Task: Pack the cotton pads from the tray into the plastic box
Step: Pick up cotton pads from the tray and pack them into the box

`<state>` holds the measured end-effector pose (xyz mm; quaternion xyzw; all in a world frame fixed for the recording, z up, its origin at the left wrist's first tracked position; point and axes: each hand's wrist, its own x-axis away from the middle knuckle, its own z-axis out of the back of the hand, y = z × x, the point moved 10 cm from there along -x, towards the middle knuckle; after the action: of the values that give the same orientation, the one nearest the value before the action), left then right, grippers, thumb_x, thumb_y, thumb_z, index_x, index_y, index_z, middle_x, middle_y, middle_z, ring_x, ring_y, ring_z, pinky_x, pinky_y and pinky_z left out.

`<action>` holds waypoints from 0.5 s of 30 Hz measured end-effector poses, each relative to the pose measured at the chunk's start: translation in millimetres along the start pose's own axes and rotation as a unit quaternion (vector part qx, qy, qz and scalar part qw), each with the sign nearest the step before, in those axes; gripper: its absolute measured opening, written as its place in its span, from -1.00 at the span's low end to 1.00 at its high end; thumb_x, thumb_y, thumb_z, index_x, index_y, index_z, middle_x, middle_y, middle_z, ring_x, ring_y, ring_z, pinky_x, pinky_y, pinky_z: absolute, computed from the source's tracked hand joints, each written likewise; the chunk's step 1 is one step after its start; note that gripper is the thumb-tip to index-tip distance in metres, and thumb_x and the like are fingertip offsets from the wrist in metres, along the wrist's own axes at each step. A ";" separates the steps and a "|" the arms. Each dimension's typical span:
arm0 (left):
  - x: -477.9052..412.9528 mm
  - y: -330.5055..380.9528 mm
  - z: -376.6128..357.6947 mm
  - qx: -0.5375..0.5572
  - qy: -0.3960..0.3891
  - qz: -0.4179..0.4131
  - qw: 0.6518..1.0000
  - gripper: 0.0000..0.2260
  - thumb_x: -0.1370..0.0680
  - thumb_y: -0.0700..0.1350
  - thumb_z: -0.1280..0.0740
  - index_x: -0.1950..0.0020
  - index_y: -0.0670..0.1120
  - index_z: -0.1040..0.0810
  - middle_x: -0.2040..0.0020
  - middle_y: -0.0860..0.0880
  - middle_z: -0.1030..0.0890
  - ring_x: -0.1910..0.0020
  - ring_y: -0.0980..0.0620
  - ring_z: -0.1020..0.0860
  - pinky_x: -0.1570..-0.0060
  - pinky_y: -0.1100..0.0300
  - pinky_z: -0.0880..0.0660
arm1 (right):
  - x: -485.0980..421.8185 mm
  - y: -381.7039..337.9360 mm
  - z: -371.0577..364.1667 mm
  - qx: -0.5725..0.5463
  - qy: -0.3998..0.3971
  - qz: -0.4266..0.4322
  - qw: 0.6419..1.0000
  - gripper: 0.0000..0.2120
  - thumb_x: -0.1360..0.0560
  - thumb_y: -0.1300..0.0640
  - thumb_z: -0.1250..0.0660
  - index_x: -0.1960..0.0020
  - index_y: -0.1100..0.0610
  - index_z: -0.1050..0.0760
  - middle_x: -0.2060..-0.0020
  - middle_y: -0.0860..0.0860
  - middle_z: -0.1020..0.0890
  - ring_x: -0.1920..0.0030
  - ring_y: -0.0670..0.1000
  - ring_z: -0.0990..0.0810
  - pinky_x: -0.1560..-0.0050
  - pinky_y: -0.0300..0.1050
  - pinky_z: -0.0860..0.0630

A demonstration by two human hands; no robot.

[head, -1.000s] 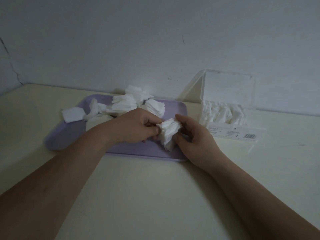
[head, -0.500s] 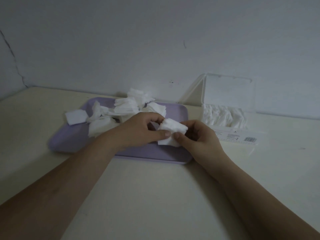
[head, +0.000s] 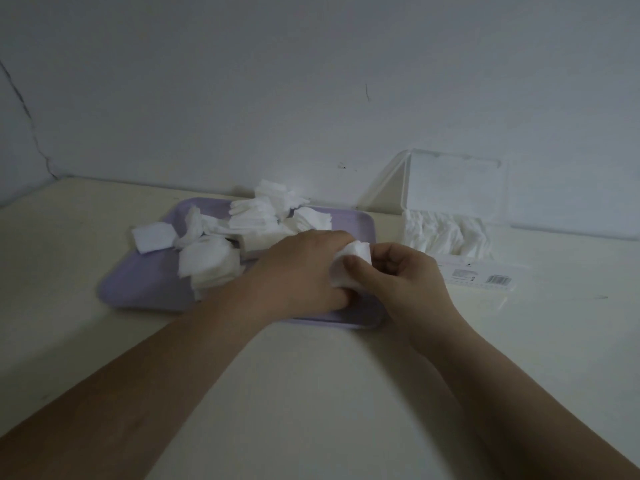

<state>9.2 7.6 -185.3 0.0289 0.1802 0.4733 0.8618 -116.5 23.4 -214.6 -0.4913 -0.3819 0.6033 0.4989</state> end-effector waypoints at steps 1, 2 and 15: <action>1.2 -0.5 -0.6 0.020 -0.001 0.005 1.000 -0.77 -0.37 0.05 -0.34 -0.01 0.12 -0.45 0.14 0.12 -0.58 0.14 0.02 -0.60 0.15 0.00 -0.59 | 0.4 -3.0 -2.6 0.015 -0.011 0.009 1.000 -0.83 -0.49 -0.06 -0.47 0.02 0.02 -0.71 0.19 -0.07 -0.77 0.11 -0.05 -0.74 0.00 0.01 -0.64; 2.4 -1.8 -0.4 0.050 0.005 0.008 0.999 -0.78 -0.39 0.01 -0.34 -0.01 0.09 -0.46 0.14 0.11 -0.59 0.15 0.00 -0.59 0.15 -0.03 -0.58 | 0.7 -4.6 -5.5 0.043 -0.023 0.016 0.999 -0.82 -0.55 -0.04 -0.42 0.05 0.06 -0.69 0.25 -0.08 -0.73 0.18 -0.08 -0.69 0.09 -0.06 -0.58; 8.0 -2.1 2.6 0.228 0.059 -0.005 0.972 -0.27 -0.31 0.16 -0.50 -0.45 0.21 -0.34 -0.28 0.10 -0.59 -0.23 0.10 -0.58 -0.23 0.04 -0.55 | -5.7 2.1 2.7 0.038 -0.005 -0.031 0.999 -0.83 -0.61 0.04 -0.32 0.03 0.14 -0.55 0.17 0.05 -0.66 0.18 -0.05 -0.59 0.14 -0.01 -0.52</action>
<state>15.7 13.4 -185.6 0.1957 0.3336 0.4165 0.8228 -119.5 17.4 -214.8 -0.4571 -0.3762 0.6040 0.5336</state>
